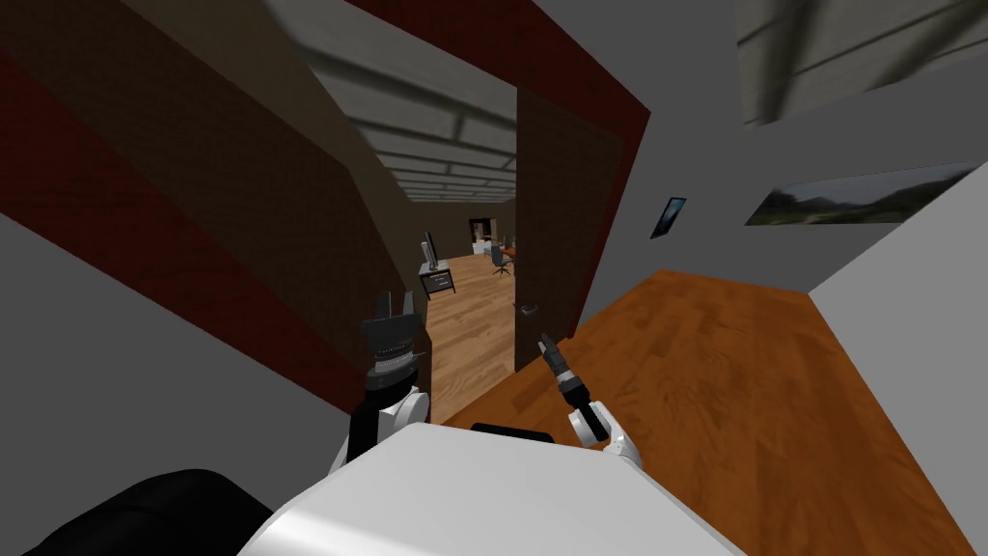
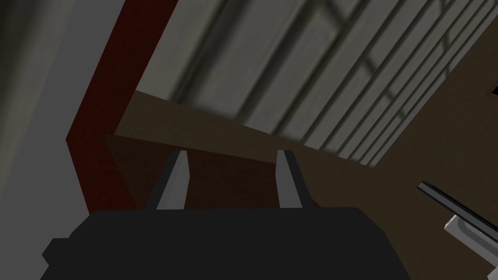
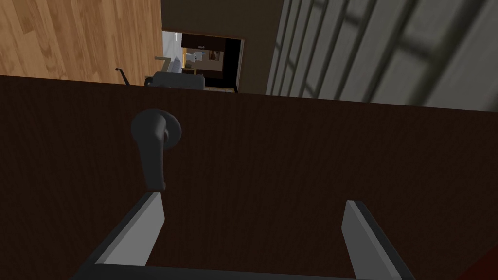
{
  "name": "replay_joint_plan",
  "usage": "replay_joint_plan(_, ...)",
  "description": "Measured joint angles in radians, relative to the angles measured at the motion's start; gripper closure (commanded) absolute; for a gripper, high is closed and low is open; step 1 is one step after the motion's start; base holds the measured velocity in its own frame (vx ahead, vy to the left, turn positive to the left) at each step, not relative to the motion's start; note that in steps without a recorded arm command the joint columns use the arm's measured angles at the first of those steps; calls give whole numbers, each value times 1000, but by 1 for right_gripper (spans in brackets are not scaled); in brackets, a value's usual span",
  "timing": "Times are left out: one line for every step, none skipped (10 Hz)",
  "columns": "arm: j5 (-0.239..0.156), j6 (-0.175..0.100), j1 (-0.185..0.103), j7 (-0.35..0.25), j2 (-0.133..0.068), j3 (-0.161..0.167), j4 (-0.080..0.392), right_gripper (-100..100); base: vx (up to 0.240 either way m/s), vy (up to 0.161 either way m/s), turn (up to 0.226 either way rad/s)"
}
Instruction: Push the door open
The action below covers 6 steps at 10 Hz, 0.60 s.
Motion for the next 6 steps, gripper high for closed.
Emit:
replay_joint_plan(5, -2, -8, -4, 2, 3, 19, -100, 79, -84, 37)
replay_joint_plan(9, -6, -20, -9, 1, 3, 45, -100, 75, -66, 35)
replay_joint_plan(13, -11, -27, -14, -1, 5, 65, -100, 107, -99, 52)
replay_joint_plan(21, -15, -32, -23, -2, 9, 88, -100, 124, -121, 42)
replay_joint_plan(27, -15, -41, -32, -3, 12, 107, -100, 86, -108, 37)
replay_joint_plan(31, -17, -48, -37, -2, 14, 127, -100, 70, -70, 37)
